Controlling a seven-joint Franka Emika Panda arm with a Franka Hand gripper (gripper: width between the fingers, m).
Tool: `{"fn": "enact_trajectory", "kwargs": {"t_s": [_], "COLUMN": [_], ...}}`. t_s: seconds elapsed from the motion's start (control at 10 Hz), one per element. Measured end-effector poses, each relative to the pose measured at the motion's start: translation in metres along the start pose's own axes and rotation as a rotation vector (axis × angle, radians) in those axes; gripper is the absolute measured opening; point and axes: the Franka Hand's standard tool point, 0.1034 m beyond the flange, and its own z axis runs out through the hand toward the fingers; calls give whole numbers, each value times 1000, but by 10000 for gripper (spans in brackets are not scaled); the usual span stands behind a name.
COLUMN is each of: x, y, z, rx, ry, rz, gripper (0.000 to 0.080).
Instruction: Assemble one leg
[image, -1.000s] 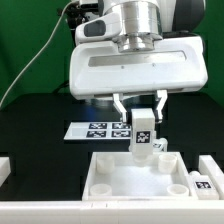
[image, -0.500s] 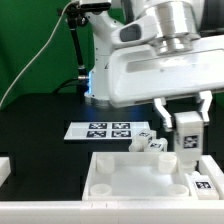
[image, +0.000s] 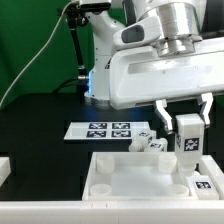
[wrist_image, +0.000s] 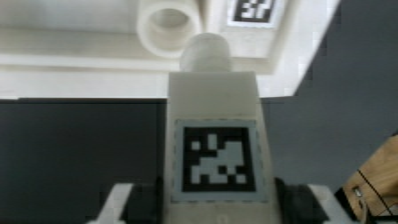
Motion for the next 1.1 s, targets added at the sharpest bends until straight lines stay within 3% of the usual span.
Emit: {"fn": "enact_trajectory", "kwargs": {"t_s": [0.3, 1.1], "x": [-1, -15], "y": [9, 6], "z": [10, 23], "rx": [-7, -11], "ry": [2, 15], "rz": [-8, -11], "gripper": [282, 282]}}
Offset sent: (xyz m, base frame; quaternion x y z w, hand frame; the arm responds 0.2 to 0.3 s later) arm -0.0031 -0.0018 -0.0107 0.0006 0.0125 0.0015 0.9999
